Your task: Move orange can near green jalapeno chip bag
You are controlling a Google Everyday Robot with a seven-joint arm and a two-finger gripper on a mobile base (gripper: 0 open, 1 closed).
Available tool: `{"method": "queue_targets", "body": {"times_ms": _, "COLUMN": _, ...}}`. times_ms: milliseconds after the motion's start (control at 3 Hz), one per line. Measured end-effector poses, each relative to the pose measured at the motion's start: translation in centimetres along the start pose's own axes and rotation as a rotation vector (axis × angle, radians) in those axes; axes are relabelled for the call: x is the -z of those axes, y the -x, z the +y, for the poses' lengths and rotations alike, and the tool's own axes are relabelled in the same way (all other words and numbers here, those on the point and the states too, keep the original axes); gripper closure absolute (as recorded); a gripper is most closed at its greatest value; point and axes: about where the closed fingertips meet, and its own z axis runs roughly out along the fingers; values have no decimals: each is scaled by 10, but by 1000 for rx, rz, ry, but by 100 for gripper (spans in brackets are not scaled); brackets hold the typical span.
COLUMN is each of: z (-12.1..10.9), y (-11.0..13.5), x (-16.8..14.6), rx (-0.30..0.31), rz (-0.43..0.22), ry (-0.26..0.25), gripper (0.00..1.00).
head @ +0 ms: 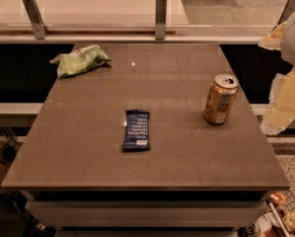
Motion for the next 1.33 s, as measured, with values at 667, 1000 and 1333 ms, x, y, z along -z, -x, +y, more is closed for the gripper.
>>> {"method": "queue_targets", "body": {"times_ms": 667, "z": -8, "y": -5, "x": 0, "rx": -25, "rz": -59, "ry": -1, "gripper": 0}}
{"method": "queue_targets", "body": {"times_ms": 1000, "z": -25, "y": -22, "x": -8, "rx": -89, "rz": -189, "ry": -2, "gripper": 0}}
{"method": "queue_targets", "body": {"times_ms": 1333, "z": -35, "y": -28, "x": -23, "rx": -156, "rz": -354, "ry": -2, "gripper": 0}}
